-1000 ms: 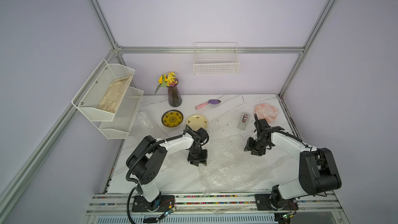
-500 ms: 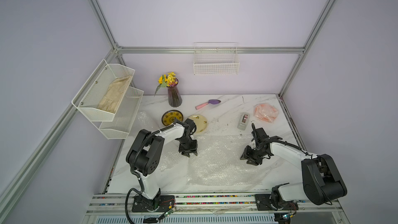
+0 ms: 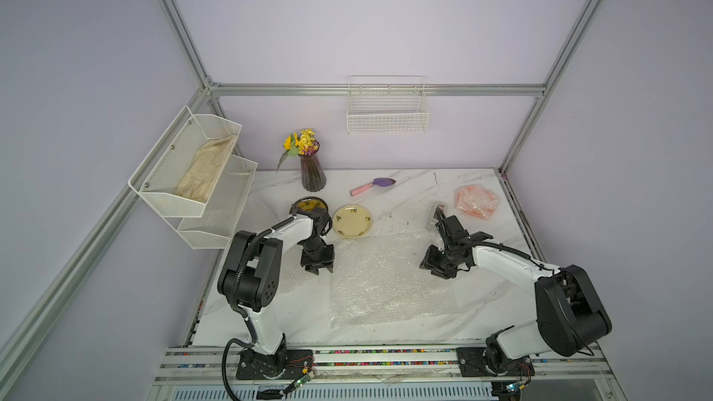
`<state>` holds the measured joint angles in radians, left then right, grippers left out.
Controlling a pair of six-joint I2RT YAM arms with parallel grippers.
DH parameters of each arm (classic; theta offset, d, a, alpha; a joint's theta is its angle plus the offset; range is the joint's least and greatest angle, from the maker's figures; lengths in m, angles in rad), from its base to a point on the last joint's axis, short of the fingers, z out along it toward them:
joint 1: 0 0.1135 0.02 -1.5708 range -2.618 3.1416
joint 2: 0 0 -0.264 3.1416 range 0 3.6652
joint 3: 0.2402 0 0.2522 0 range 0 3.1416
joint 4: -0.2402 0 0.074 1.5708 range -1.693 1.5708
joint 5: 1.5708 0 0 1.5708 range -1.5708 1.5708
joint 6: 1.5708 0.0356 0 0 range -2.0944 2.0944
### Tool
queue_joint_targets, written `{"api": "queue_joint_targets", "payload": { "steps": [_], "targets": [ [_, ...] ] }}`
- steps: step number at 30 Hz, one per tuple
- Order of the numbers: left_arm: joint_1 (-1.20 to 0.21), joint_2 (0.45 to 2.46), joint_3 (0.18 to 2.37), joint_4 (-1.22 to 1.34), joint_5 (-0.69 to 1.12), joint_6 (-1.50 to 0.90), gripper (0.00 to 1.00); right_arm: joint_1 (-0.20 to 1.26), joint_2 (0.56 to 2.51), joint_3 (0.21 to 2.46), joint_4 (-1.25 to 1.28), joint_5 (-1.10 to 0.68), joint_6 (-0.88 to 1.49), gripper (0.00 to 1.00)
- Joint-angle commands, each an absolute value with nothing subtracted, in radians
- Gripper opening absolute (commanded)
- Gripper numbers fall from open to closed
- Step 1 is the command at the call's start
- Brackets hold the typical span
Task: Wrap dinner plates in bubble wrap
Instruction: Adjust the bubble wrap at the center of the board.
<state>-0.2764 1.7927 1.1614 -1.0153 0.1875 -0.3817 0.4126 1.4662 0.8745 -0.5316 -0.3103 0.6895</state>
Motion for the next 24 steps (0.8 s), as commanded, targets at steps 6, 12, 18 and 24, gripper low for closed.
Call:
{"api": "queue_joint_targets", "payload": {
  "steps": [6,12,18,24],
  "targets": [
    [-0.283,1.624,1.175,-1.023,0.286,-0.424,0.49,0.446,1.664,1.086,-0.305,-0.429,0.716,0.44],
    [-0.267,1.588,1.065,-1.019,0.164,-0.433,0.5,0.503,1.991,1.366,-0.169,-0.463,0.74,0.41],
    [-0.24,1.587,1.018,-1.032,0.048,-0.471,0.51,0.524,2.227,1.583,-0.151,-0.482,0.766,0.41],
    [-0.219,1.568,1.029,-1.084,-0.011,-0.508,0.53,0.531,2.321,1.64,-0.116,-0.485,0.798,0.32]
  ]
}}
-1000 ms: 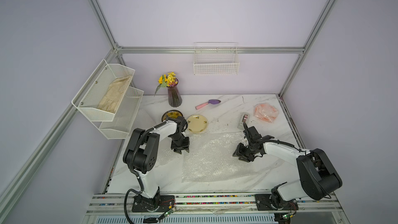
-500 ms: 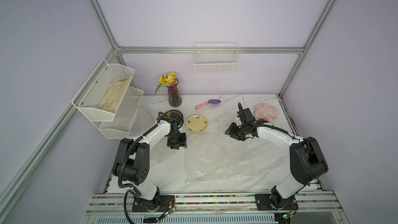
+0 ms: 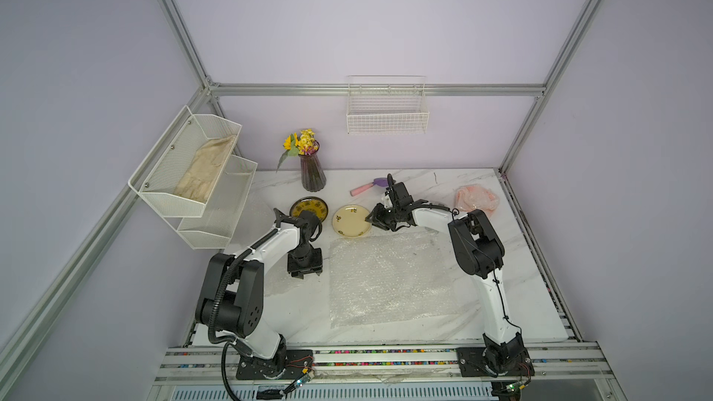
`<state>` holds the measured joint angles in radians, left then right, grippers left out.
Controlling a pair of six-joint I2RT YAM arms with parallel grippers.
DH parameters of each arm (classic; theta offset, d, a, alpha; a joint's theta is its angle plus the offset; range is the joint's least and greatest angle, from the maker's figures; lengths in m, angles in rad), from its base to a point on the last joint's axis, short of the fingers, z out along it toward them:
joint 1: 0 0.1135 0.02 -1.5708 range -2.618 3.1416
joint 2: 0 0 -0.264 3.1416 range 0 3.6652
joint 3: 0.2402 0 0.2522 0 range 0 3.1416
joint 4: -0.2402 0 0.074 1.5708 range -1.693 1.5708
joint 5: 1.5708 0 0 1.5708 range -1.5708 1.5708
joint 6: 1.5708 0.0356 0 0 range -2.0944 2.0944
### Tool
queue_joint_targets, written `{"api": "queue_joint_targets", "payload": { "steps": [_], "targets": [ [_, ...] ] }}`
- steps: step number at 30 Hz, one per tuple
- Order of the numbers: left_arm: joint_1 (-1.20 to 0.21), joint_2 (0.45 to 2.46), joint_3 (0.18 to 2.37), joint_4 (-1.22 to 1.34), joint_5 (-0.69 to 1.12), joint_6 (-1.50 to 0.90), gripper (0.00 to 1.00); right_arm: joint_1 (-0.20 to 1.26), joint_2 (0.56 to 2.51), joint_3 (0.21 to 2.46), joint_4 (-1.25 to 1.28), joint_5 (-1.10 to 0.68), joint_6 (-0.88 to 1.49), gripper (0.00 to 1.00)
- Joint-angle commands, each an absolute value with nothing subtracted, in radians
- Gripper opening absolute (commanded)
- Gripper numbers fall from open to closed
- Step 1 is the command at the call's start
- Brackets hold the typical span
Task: Wrap dinner plates in bubble wrap
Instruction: Adjust the bubble wrap at the center of the board, then pick up the plate from the center of the board, then place the plate on the bubble wrap.
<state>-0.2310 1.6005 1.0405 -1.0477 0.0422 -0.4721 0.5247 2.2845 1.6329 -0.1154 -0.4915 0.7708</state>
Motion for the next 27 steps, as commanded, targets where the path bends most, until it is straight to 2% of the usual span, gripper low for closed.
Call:
{"api": "queue_joint_targets", "payload": {
  "steps": [1,4,7,13,19,24,27],
  "targets": [
    [-0.218,1.558,1.034,-1.095,-0.023,-0.513,0.53,0.531,2.322,1.64,-0.112,-0.482,0.799,0.27],
    [-0.218,1.529,1.062,-1.123,-0.023,-0.52,0.53,0.53,2.307,1.629,-0.108,-0.47,0.8,0.13],
    [-0.224,1.491,1.097,-1.128,0.049,-0.525,0.53,0.529,2.265,1.618,-0.113,-0.461,0.8,0.05],
    [-0.302,1.457,1.12,-1.062,0.238,-0.546,0.53,0.507,2.049,1.495,-0.171,-0.439,0.762,0.02],
    [-0.409,1.519,1.083,-0.93,0.36,-0.62,0.49,0.506,1.751,1.213,-0.303,-0.459,0.679,0.01],
    [-0.515,1.633,1.127,-0.88,0.369,-0.661,0.47,0.514,1.504,0.973,-0.348,-0.452,0.666,0.01],
    [-0.527,1.667,1.115,-0.875,0.351,-0.665,0.45,0.525,1.424,0.867,-0.34,-0.46,0.67,0.01]
  ]
}}
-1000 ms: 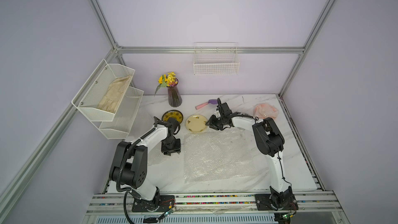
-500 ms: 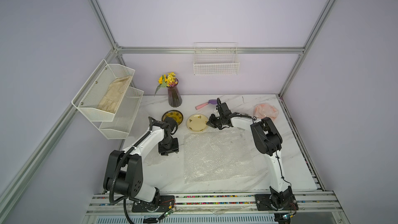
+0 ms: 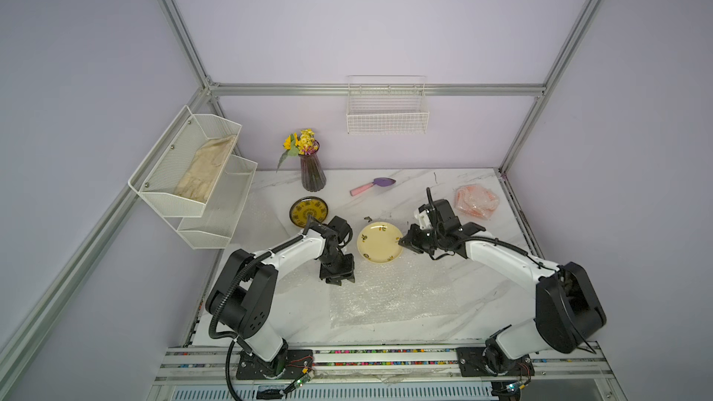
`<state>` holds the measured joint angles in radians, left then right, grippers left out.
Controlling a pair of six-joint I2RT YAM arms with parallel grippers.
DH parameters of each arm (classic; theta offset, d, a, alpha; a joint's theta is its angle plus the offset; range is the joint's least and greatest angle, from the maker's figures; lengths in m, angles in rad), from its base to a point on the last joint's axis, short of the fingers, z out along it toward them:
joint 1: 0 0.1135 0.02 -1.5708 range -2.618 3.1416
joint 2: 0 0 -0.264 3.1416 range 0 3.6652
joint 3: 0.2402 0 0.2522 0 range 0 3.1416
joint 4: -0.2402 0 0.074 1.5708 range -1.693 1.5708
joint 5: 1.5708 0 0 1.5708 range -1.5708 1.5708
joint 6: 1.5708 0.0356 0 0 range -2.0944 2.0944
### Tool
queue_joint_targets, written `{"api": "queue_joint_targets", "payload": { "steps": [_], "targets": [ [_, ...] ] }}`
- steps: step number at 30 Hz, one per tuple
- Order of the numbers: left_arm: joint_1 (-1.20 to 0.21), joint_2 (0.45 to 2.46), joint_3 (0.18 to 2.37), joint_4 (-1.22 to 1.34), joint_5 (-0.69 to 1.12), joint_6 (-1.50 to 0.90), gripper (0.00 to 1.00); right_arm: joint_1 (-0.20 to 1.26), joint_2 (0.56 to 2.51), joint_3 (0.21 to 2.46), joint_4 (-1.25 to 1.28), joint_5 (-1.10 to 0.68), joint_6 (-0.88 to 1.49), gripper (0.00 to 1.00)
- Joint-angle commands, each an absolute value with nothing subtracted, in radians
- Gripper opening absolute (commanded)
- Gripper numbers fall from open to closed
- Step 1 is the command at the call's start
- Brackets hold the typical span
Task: Wrap dinner plates in bubble wrap
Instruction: Place the plate on the bubble wrap, then adjust the bubble wrap at the center of the board, then wrap the plate in the bubble wrap.
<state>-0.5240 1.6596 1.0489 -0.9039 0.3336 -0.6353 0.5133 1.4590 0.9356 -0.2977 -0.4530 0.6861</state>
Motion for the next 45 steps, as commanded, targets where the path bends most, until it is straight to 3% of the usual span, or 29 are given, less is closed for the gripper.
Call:
{"api": "queue_joint_targets", "payload": {
  "steps": [1,15,16,20,23,27,34,38,45],
  "targets": [
    [-0.528,1.677,1.105,-0.876,0.334,-0.662,0.45,0.527,1.407,0.837,-0.336,-0.455,0.672,0.01],
    [-0.518,1.767,1.09,-0.904,0.254,-0.611,0.44,0.545,1.493,0.723,-0.199,-0.446,0.652,0.04],
    [-0.513,1.77,1.094,-0.915,0.242,-0.603,0.44,0.545,1.495,0.73,-0.231,-0.438,0.636,0.07],
    [-0.494,1.779,1.126,-0.957,0.173,-0.572,0.44,0.545,1.442,0.78,-0.4,-0.34,0.585,0.33],
    [-0.474,1.788,1.158,-0.985,0.144,-0.546,0.44,0.545,1.397,0.836,-0.509,-0.278,0.521,0.36],
    [-0.466,1.77,1.224,-1.03,0.142,-0.523,0.45,0.558,1.347,0.877,-0.553,-0.371,0.32,0.36],
    [-0.485,1.646,1.193,-1.034,0.304,-0.564,0.42,0.763,1.316,0.937,-0.69,-0.379,-0.192,0.38],
    [-0.511,1.564,1.068,-1.015,0.318,-0.622,0.41,0.962,1.324,0.963,-0.8,-0.235,-0.44,0.39],
    [-0.511,1.502,0.869,-0.931,0.313,-0.705,0.38,1.139,1.356,0.875,-0.864,-0.049,-0.559,0.4]
  ]
}}
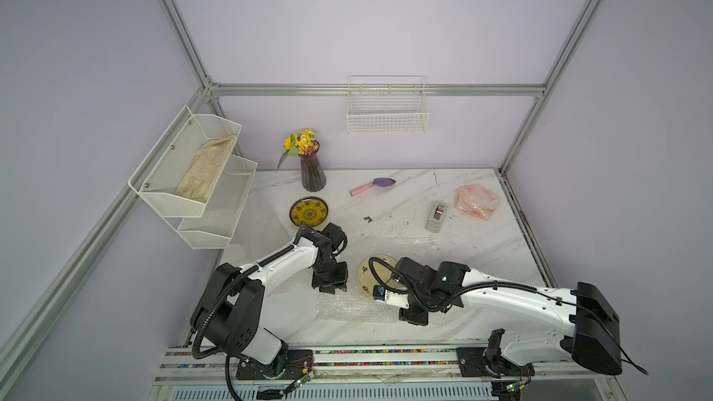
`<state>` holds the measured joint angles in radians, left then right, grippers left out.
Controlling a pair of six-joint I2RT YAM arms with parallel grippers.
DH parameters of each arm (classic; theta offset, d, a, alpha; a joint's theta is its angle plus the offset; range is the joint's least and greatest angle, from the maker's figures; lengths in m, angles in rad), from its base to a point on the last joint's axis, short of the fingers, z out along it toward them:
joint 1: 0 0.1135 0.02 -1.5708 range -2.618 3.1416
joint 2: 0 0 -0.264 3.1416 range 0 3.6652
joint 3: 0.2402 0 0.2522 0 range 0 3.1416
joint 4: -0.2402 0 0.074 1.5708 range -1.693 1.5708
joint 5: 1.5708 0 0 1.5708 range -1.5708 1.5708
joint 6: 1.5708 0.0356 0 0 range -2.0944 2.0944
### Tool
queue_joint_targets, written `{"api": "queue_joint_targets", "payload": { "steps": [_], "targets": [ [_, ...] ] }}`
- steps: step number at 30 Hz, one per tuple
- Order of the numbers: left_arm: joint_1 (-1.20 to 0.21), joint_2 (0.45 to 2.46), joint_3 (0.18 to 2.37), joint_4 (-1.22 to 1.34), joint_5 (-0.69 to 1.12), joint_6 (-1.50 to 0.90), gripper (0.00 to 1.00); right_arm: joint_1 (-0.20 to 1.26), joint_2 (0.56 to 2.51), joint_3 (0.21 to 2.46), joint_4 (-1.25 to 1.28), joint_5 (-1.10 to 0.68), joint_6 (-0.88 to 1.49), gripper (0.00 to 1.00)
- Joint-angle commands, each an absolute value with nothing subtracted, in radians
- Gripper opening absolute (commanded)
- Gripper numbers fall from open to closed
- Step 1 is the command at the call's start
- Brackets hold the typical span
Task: Wrap dinner plates in bubble wrap
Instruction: Wrap the plate in the bubble wrap.
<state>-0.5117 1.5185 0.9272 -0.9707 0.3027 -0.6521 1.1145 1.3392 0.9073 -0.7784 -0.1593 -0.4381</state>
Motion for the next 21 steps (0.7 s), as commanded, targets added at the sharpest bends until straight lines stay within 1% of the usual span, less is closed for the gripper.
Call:
{"api": "queue_joint_targets", "payload": {
  "steps": [1,4,8,11,12,16,18,21],
  "targets": [
    [-0.509,1.501,0.853,-0.929,0.298,-0.714,0.39,1.151,1.364,0.862,-0.861,-0.034,-0.558,0.4],
    [-0.506,1.508,0.811,-0.924,0.245,-0.76,0.39,1.175,1.398,0.829,-0.831,0.0,-0.552,0.42],
    [-0.505,1.526,0.772,-0.904,0.235,-0.788,0.39,1.198,1.444,0.797,-0.755,0.054,-0.532,0.42],
    [-0.505,1.529,0.752,-0.9,0.226,-0.792,0.39,1.206,1.481,0.792,-0.728,0.069,-0.52,0.39],
    [-0.503,1.529,0.747,-0.9,0.223,-0.792,0.39,1.21,1.486,0.79,-0.722,0.065,-0.517,0.35],
    [-0.499,1.511,0.776,-0.94,0.204,-0.788,0.4,1.216,1.466,0.798,-0.723,0.058,-0.501,0.09],
    [-0.499,1.488,0.813,-0.972,0.176,-0.79,0.41,1.216,1.441,0.812,-0.734,0.058,-0.495,0.0],
    [-0.496,1.488,0.828,-0.995,0.132,-0.787,0.41,1.215,1.41,0.841,-0.742,0.038,-0.467,0.0]
  ]
}}
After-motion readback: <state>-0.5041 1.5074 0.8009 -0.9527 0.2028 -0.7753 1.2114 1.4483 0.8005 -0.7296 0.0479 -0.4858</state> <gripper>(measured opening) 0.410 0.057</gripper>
